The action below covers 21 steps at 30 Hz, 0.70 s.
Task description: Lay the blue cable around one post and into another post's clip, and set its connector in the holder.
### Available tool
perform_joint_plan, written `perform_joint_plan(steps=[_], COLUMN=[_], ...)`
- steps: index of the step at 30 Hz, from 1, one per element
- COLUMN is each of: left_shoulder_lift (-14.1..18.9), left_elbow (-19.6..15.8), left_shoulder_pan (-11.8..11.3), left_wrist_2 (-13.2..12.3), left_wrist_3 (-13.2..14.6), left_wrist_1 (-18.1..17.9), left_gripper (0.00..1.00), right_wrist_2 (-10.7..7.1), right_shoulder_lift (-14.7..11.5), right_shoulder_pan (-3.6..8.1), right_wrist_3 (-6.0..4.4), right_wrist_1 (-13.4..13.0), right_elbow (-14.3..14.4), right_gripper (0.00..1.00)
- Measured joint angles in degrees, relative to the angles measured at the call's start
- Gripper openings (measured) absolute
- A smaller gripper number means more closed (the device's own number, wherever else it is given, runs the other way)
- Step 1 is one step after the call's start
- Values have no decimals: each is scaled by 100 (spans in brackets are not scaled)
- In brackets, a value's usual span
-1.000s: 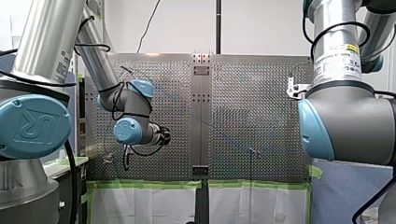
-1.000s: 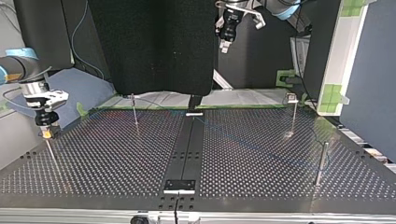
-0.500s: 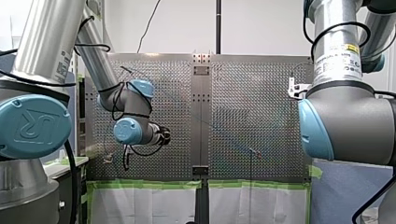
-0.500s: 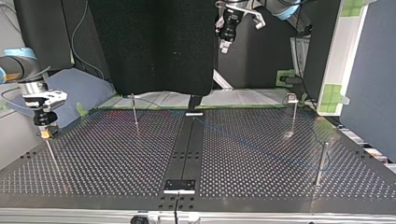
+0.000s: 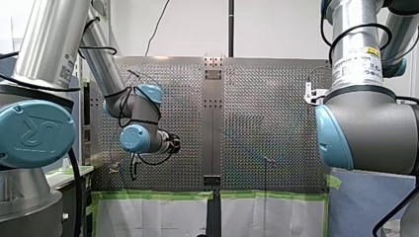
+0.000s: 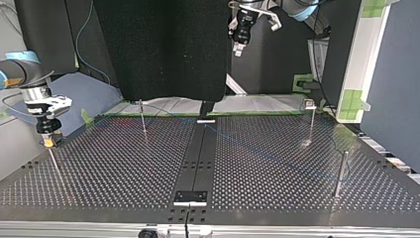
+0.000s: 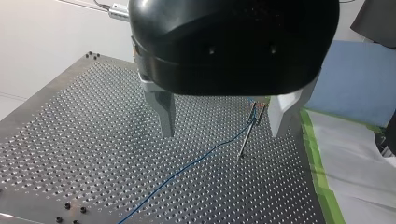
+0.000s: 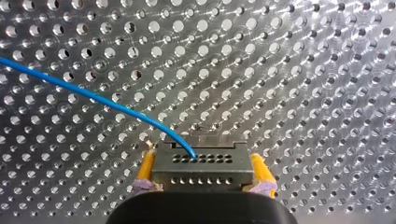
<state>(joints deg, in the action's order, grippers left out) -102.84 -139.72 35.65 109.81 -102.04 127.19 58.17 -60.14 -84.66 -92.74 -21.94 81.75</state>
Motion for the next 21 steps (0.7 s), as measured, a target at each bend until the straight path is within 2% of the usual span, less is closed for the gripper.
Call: perform_joint_plan(steps=[7,21], left_shoulder_lift=[-1,1], left_elbow=[-1,-1], left_shoulder_pan=[0,4], left_wrist_2=[-4,-14], left_wrist_3=[0,0], left_wrist_1=[1,5], left_gripper=[100,100], right_wrist_2=[-6,-17], right_shoulder_lift=[11,31], right_shoulder_pan=[-2,-7], right_wrist_3=[-4,58], right_wrist_1=[-15,-150], right_elbow=[-1,1], right_gripper=[0,0])
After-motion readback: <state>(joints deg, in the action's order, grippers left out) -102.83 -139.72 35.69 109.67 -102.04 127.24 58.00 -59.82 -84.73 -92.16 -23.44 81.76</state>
